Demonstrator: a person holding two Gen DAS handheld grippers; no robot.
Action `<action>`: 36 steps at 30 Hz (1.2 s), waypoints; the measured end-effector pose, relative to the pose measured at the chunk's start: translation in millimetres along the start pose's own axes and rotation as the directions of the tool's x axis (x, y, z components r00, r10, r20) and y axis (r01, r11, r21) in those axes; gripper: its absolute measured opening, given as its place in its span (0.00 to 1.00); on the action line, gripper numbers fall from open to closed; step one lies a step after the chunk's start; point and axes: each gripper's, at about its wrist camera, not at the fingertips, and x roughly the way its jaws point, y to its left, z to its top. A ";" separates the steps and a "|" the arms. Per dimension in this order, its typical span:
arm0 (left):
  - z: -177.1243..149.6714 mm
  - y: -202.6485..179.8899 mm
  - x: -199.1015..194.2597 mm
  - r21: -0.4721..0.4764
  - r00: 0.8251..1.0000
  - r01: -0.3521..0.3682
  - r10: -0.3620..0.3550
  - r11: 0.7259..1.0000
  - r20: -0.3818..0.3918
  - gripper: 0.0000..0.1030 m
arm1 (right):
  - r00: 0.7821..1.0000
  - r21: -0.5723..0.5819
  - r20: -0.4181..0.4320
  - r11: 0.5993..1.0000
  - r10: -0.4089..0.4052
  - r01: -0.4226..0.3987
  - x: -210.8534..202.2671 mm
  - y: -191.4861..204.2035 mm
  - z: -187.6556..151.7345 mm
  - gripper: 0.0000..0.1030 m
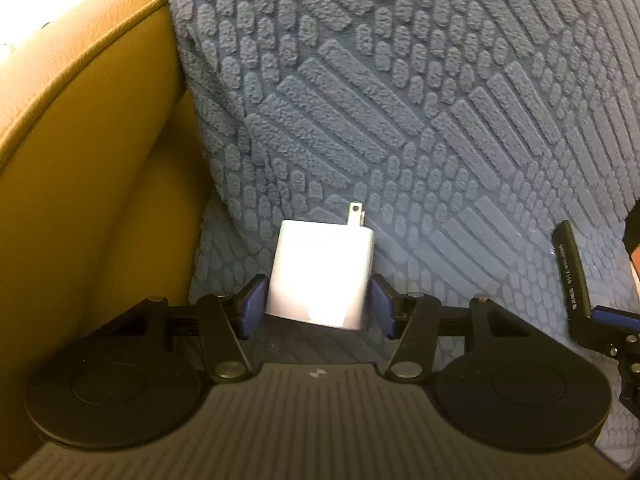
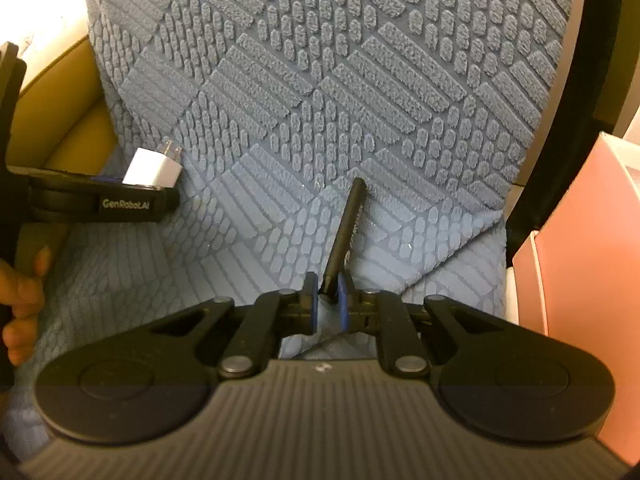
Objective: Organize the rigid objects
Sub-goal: 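Close the left tool on the white charger while the right tool grasps the black USB stick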
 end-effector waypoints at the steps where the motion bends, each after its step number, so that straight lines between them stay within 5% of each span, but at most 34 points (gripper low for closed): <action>1: -0.3 -1.4 -2.8 -0.001 1.000 0.008 -0.008 1.000 -0.002 0.58 | 1.000 0.000 0.000 1.000 0.000 0.000 -1.8 -0.2 -2.0 0.11; 9: -9.5 -1.6 -12.8 -0.076 0.995 0.098 -0.101 0.992 -0.027 0.58 | 1.000 0.031 0.002 1.000 0.001 -0.001 -25.0 -4.5 -21.0 0.11; 36: -111.6 -37.2 -135.3 -0.123 0.981 0.188 -0.192 0.974 -0.027 0.58 | 0.998 -0.023 -0.039 0.999 -0.039 0.038 -115.4 -4.1 -100.0 0.11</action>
